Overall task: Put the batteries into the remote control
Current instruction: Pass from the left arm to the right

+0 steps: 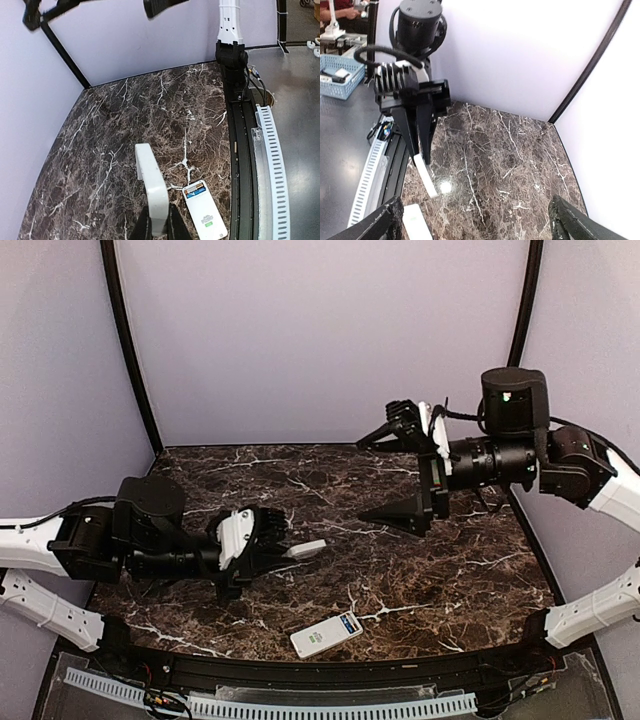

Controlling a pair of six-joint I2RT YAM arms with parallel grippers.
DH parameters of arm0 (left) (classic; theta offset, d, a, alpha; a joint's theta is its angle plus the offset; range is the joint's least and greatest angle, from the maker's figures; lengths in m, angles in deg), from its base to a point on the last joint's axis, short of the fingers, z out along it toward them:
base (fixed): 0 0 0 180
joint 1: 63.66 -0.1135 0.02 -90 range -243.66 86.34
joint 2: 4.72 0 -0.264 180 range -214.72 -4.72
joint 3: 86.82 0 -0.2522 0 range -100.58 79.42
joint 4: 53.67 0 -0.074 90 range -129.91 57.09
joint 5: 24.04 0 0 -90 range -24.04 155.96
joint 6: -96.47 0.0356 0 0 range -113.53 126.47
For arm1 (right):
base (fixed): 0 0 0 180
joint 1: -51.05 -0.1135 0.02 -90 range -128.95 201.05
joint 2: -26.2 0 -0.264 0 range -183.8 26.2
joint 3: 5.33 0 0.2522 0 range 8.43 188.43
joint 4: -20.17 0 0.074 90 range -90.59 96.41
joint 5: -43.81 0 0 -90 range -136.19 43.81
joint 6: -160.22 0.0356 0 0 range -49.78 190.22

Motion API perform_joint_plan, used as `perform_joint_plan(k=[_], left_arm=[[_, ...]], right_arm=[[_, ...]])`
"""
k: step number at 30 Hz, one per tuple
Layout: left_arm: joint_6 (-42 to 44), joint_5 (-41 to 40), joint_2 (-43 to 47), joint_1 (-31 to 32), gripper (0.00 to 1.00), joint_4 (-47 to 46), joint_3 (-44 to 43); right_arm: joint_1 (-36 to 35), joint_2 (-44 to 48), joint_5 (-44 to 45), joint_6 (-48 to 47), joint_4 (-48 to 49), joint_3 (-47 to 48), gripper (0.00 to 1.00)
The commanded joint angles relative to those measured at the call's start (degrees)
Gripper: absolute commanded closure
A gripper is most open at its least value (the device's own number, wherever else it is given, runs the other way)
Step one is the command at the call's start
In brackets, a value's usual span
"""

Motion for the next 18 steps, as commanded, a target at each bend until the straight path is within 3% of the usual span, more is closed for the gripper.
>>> perform_joint_plan(k=[1, 5, 7, 18], left_arm=[[-12.29, 0.3, -0.31, -1.72, 1.0, 7.63, -5.37], [-16.2, 1.85, -1.94, -3.14, 1.0, 12.36, -9.43], [-17.36, 2.42, -2.84, -3.64, 1.0, 14.05, -10.91], [-17.94, 6.03, -4.17, -4.51, 1.0, 14.64, -12.27]], right_arm=[[1.45, -5.13, 1.76, 8.12, -0.47, 7.62, 0.01], [1.62, -13.67, -4.27, 6.82, -16.21, 17.96, 0.02], [1.64, -15.96, -6.26, 6.44, -19.3, 20.21, 0.09], [0.15, -19.44, -11.24, 2.78, -13.2, 18.08, 0.44]])
